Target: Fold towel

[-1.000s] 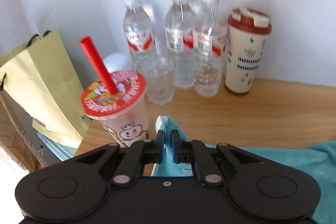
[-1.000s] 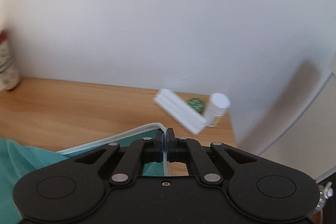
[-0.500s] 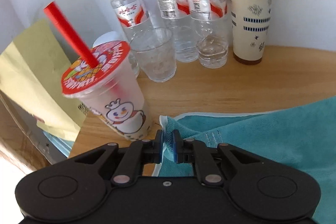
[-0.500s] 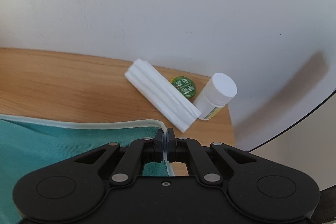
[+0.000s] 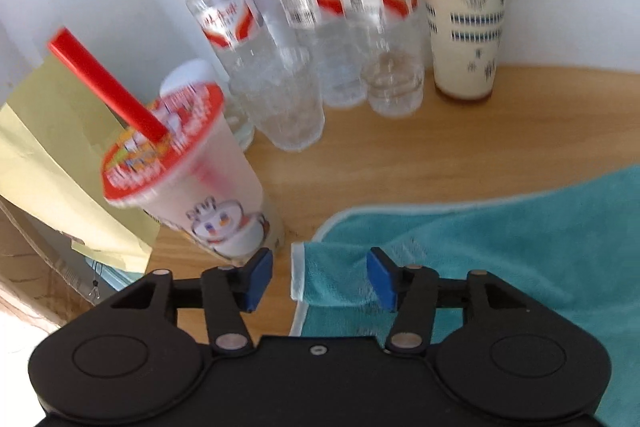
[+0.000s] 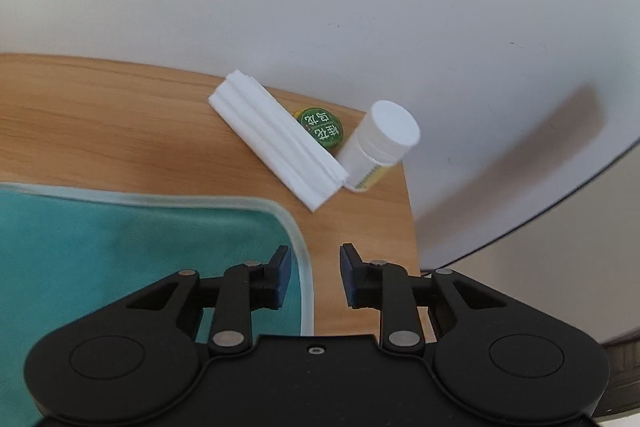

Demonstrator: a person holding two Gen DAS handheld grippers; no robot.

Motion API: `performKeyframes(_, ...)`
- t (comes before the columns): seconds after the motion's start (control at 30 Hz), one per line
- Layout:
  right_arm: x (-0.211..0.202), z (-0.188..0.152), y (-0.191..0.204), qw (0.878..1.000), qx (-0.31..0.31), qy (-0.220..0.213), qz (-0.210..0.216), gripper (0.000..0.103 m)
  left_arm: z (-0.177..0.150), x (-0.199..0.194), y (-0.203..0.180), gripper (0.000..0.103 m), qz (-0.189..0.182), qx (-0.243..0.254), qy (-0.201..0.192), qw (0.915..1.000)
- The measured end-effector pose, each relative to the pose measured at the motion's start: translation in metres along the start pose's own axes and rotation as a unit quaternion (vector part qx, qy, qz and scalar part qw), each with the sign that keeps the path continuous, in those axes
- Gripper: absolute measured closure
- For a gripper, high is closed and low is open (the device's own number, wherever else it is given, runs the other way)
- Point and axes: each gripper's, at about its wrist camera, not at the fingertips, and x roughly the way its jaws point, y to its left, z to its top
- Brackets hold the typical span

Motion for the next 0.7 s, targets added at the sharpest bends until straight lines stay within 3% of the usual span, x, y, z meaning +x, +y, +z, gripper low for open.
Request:
performKeyframes(0.23,-0.052,-0.040,0.013,0.997,0.012,-0.008,0.078,0.073,0.028,-0.009,0.004,0.045,-0.035,0.014,-0.018,0.9991)
performKeyframes(0.37,-0.064,-0.064,0.032,0.993,0.023,0.018,0.118,0.073,0.038,0.014,0.002,0.045,-0.034,0.019,0.015,0.9991)
performKeyframes(0.5,-0.085,-0.082,0.045,0.990,0.025,0.035,0.133,0.073,0.043,0.043,-0.002,0.045,-0.046,0.003,0.051,0.9977)
performKeyframes(0.7,-0.090,-0.095,0.038,0.988,0.053,0.060,0.134,0.073,0.043,0.057,-0.015,0.045,-0.052,0.013,0.063,0.9966)
